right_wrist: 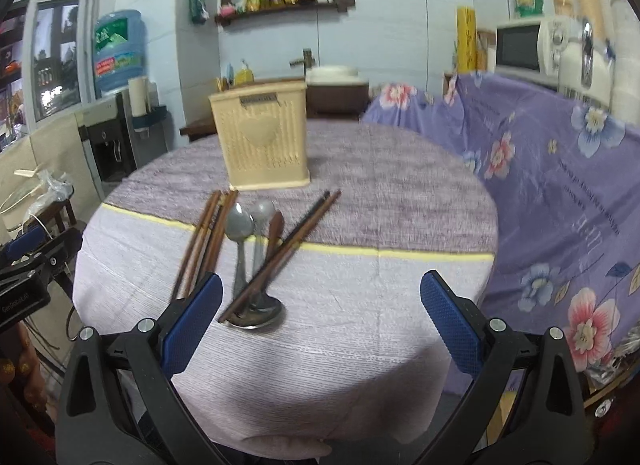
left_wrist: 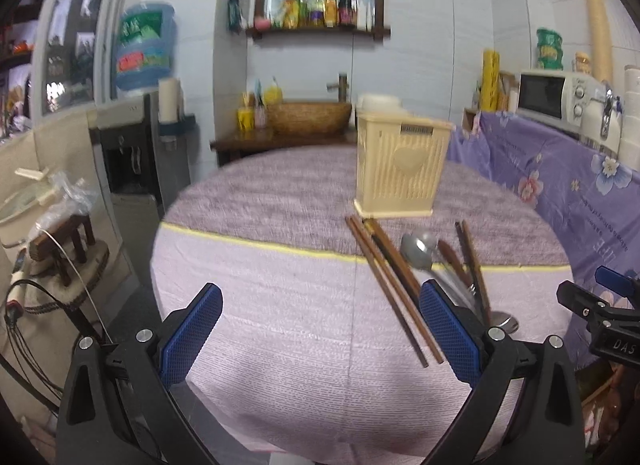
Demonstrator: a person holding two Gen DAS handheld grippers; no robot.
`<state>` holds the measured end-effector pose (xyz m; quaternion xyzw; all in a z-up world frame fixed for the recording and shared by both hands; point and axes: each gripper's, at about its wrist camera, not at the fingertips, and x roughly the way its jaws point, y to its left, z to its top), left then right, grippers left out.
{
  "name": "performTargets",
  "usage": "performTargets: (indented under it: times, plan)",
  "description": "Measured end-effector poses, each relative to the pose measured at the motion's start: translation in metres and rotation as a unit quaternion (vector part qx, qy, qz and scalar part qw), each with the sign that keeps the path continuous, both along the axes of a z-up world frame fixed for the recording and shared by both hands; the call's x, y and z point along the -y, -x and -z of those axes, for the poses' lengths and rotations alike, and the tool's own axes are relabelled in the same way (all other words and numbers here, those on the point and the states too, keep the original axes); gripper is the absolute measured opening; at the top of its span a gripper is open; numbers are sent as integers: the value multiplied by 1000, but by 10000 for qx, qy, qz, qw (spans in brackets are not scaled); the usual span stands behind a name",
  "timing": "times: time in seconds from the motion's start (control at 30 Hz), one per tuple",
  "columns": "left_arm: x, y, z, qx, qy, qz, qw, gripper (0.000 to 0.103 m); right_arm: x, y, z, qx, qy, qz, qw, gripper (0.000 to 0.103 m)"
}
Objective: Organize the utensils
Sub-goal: 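Move both tools open toward the chopsticks lying beside the cream holder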
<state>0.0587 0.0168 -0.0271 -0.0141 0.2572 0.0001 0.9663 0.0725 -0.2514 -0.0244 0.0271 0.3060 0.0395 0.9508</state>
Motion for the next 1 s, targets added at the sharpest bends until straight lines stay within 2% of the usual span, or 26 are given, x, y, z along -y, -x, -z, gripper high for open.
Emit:
performTargets:
  times: [0.07, 0.13, 0.37, 0.53, 0.67, 0.83, 0.93, 1.0]
  plan:
    - [-6, -20, 9, -462, 71, 42, 9989, 98, 5, -9, 9, -165, -66, 23, 9998, 98]
    - [-10, -33, 13, -677, 210, 151, 9974, 97, 9, -18, 14, -277, -51, 45, 9996, 98]
    - [-8, -70, 9, -952, 221, 346, 9946, 88, 14, -57, 13, -544, -108, 214, 9982, 98]
    - [0, -110, 11, -1328, 106, 394, 9903, 81, 10, -80, 12, -660, -5, 263, 9975, 98]
    - [11, -136, 20, -1757, 338, 483, 9827, 72, 4, -92, 14, -714, 62, 255, 9971, 98]
    - [34, -147, 33, -2028, 25, 602, 9774, 63, 1, -99, 16, -713, 154, 290, 9969, 98]
    - [38, -152, 42, -2203, -3, 569, 9738, 58, 1, -103, 16, -731, 169, 324, 9967, 98]
    - [34, -154, 43, -2182, 30, 549, 9744, 58, 2, -106, 16, -738, 169, 332, 9966, 98]
